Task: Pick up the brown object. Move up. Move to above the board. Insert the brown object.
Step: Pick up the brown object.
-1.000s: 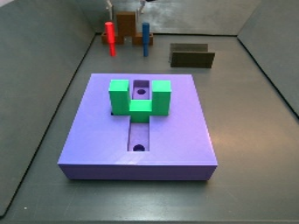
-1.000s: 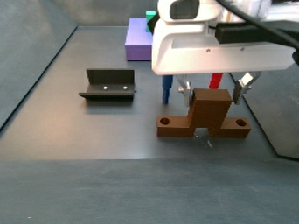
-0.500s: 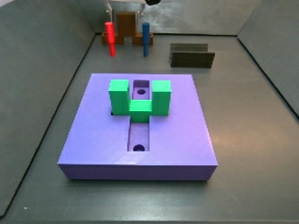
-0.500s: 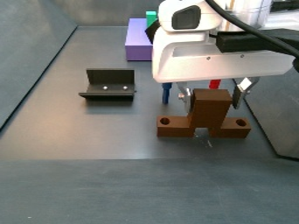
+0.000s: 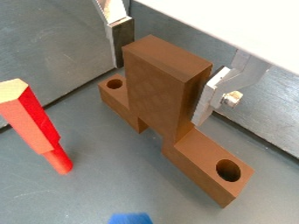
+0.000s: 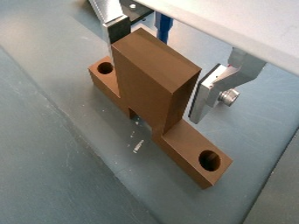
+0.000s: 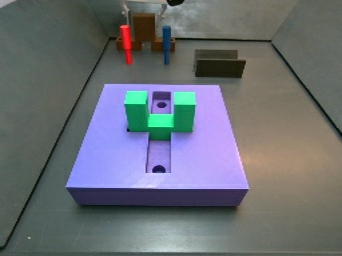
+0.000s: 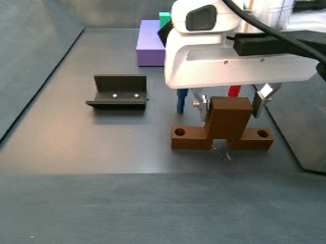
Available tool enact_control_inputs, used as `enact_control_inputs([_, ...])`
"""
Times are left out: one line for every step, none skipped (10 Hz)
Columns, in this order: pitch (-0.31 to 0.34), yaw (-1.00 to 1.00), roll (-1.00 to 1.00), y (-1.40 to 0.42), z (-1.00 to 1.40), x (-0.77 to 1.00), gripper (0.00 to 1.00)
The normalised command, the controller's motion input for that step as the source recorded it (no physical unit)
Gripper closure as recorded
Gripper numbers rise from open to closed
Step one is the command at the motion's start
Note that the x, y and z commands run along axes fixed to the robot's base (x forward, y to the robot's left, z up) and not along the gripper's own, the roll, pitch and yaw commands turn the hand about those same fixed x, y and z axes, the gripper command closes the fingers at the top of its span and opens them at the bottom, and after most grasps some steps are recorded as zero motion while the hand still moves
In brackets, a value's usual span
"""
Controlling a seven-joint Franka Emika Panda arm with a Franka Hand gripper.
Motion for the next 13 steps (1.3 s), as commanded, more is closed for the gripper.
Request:
enact_control_inputs([0.000, 0.00, 0.00, 0.00, 0.00, 0.00, 0.00])
enact_control_inputs([0.000, 0.00, 0.00, 0.00, 0.00, 0.00, 1.00])
enact_control_inputs([0.000, 0.00, 0.00, 0.00, 0.00, 0.00, 1.00])
enact_control_inputs([0.000, 0.00, 0.00, 0.00, 0.00, 0.00, 1.00])
enact_control_inputs([0.000, 0.00, 0.00, 0.00, 0.00, 0.00, 1.00])
enact_control_inputs([0.000, 0.00, 0.00, 0.00, 0.00, 0.00, 1.00])
enact_control_inputs([0.000, 0.00, 0.00, 0.00, 0.00, 0.00, 1.00])
enact_control_inputs([0.000, 0.00, 0.00, 0.00, 0.00, 0.00, 1.00])
enact_control_inputs([0.000, 0.00, 0.00, 0.00, 0.00, 0.00, 1.00])
enact_control_inputs([0.000, 0.00, 0.00, 0.00, 0.00, 0.00, 1.00])
enact_control_inputs([0.000, 0.00, 0.00, 0.00, 0.00, 0.00, 1.00])
enact_control_inputs([0.000, 0.00, 0.00, 0.00, 0.00, 0.00, 1.00])
enact_control_inputs([0.000, 0.00, 0.00, 0.00, 0.00, 0.00, 1.00])
